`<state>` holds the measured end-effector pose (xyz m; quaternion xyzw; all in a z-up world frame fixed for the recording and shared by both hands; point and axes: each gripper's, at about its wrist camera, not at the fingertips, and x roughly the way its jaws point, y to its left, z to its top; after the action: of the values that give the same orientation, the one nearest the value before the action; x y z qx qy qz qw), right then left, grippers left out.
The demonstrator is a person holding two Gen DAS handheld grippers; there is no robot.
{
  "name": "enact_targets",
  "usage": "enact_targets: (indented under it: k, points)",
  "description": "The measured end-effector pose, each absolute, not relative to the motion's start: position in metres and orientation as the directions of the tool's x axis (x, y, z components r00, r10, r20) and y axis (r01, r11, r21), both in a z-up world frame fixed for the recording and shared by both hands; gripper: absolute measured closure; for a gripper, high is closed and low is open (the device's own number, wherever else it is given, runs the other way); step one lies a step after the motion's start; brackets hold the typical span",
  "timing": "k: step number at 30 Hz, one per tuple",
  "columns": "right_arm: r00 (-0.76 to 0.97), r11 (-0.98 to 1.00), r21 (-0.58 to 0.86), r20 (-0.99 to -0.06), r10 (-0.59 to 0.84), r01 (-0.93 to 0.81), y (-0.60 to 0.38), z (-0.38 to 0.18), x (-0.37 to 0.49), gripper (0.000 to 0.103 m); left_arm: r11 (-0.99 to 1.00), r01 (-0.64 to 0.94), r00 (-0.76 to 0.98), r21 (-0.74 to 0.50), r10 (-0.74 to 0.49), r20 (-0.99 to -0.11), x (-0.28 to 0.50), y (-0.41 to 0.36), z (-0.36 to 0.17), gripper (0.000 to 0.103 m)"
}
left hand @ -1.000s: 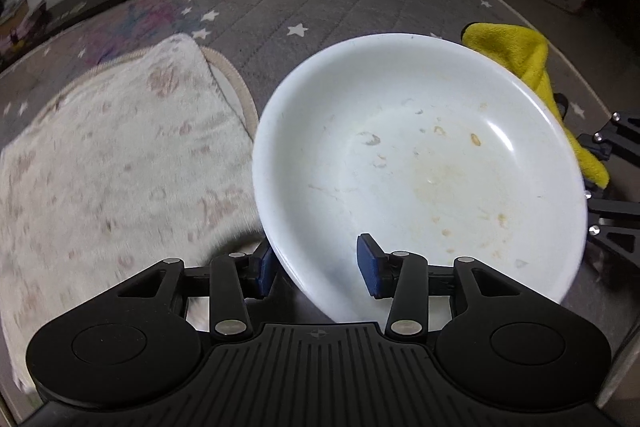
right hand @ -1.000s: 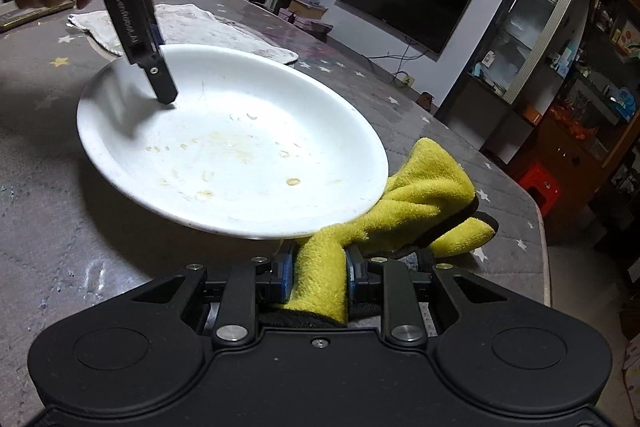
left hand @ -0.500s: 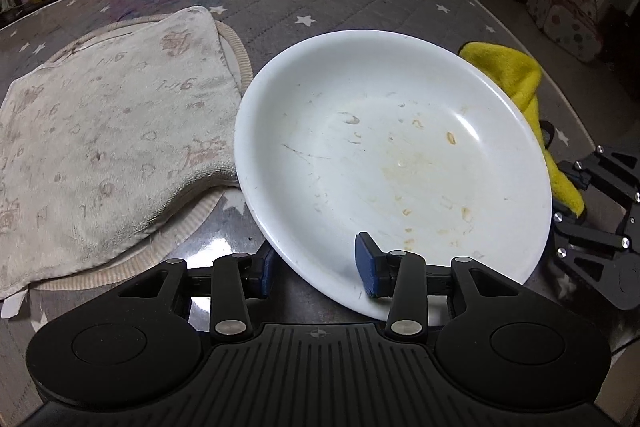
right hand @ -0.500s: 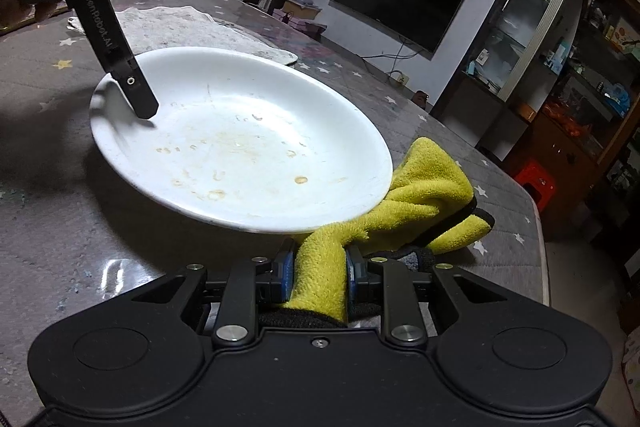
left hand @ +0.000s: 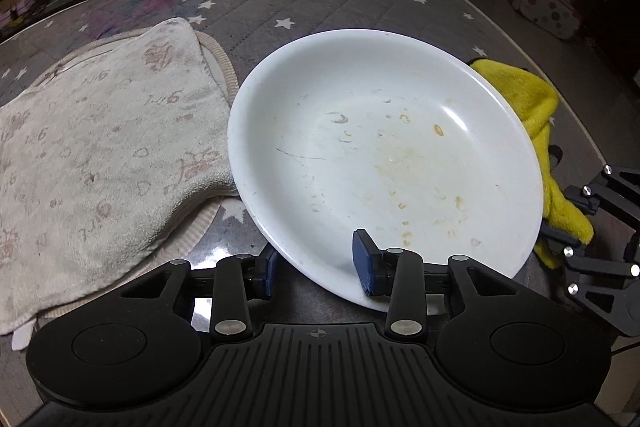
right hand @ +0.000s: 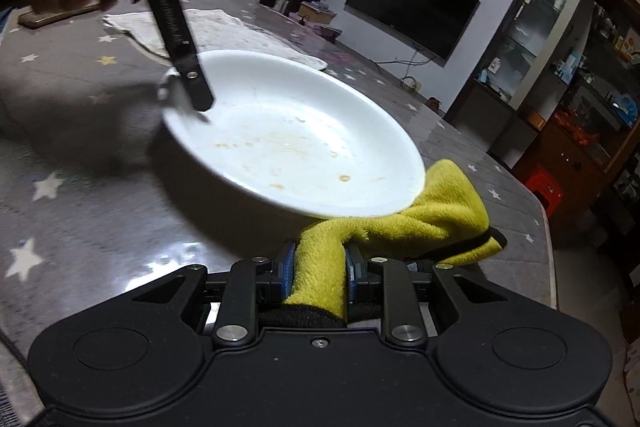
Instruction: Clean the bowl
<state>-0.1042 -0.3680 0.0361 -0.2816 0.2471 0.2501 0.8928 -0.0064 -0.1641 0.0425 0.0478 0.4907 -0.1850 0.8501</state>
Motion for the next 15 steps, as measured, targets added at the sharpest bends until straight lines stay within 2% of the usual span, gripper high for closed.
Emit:
enact_targets:
  k: [15]
  points:
    - [0.722, 0.676, -0.366, -0.588, 0.365, -0.640, -0.357, 0.042, -0.123, 0.077, 0.887, 0.461, 0.418, -0.034, -0.251, -0.873, 0.002, -0.156, 0.043, 0.062]
